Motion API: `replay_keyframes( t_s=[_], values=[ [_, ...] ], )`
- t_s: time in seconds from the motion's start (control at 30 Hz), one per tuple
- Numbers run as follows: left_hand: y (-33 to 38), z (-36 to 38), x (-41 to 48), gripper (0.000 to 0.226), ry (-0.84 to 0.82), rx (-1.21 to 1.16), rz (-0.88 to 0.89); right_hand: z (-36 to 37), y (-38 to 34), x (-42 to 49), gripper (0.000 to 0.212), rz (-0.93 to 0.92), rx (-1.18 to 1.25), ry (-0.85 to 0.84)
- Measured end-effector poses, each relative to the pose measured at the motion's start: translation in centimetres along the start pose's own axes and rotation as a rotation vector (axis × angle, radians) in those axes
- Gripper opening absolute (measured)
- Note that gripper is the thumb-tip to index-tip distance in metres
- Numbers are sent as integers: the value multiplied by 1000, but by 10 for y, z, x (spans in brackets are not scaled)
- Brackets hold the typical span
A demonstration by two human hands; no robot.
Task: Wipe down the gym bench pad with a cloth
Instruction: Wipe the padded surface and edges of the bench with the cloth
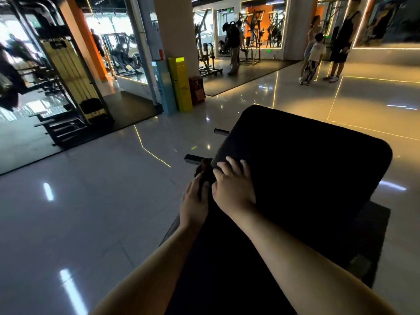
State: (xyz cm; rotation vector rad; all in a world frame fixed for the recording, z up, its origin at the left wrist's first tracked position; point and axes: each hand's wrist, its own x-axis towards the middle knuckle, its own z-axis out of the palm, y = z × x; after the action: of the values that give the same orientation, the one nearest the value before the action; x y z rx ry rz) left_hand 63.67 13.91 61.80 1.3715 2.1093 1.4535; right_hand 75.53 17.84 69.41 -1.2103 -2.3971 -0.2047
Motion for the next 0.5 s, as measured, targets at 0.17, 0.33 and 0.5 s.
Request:
replay_keyframes(
  t_s=[0.17,0.33,0.5],
  values=[
    [-43,-19,-41,46,-3,91,-109,13,-18,-29,42,-109,-42,-93],
    [-72,-32,-94,48,81,154,-263,20,-29,-55,44,-245,-32,-187],
    [-85,-40,-156,48,133,159,-351,30,-43,-84,43,-318,19,-242]
  ],
)
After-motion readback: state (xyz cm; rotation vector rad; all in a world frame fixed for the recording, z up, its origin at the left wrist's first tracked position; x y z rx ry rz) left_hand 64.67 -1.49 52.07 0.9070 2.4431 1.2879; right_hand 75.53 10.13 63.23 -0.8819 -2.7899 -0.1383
